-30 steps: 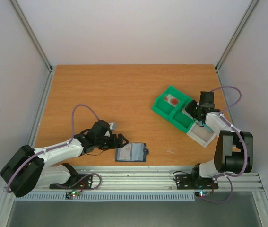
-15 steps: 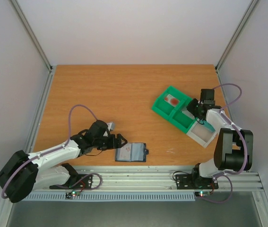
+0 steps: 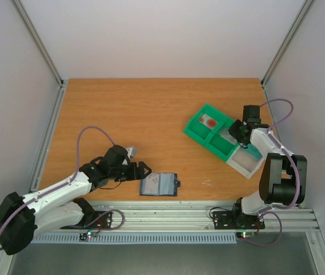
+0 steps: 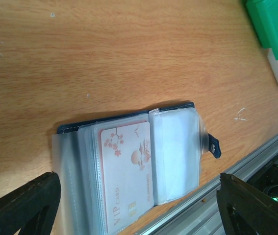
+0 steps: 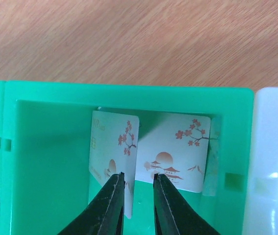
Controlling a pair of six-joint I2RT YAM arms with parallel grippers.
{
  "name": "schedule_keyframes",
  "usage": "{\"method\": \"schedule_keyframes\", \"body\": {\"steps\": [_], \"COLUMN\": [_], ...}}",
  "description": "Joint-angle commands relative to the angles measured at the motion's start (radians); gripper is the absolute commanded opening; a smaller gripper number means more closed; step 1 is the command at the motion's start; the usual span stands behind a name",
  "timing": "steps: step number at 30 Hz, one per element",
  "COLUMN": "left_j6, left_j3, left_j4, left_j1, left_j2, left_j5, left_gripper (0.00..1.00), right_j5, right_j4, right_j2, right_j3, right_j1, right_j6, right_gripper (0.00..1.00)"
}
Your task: Take the credit cards out of the card holder
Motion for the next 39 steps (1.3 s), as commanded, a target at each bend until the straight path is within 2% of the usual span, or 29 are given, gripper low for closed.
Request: {"method": "schedule_keyframes", "body": {"steps": [1, 10, 16, 21, 32, 39], "left_j6": [0.029, 0.037, 0.047, 0.049, 0.054, 0.056], "left_j3": [0.041, 0.044, 0.055, 0.051, 0.054, 0.055], "left_j4": [-0.045, -0.115, -0.149, -0.159, -0.178, -0.177], "left_j1": [0.003, 0.003, 0.003, 0.004, 0.003, 0.003], "left_j2": [-0.037, -0.083, -0.111, -0.132, -0.144, -0.142], "left_j5": [-0.028, -0.027, -0.033, -0.031, -0.04, -0.04], "left_gripper": [0.88, 0.88, 0.88, 0.88, 0.88, 0.87], "right_j5": [0.073, 0.101, -0.01, -0.057, 0.012, 0.006], "right_j4": [-0.048, -0.165, -0.167, -0.134, -0.137, -0.155], "right_j2": [0.007, -0.032, -0.051, -0.014, 0.144, 0.123], "right_j3": [0.041, 0.109, 0.113, 0.096, 0.153, 0.158], "right_j1": [-0.008, 0.001, 0.022, 0.026, 0.026, 0.027], "right_j6": [0.003, 0.013, 0.003, 0.016, -0.025, -0.039], "right_gripper": [0.19, 0.21, 0.12, 0.08, 0.07, 0.07]}}
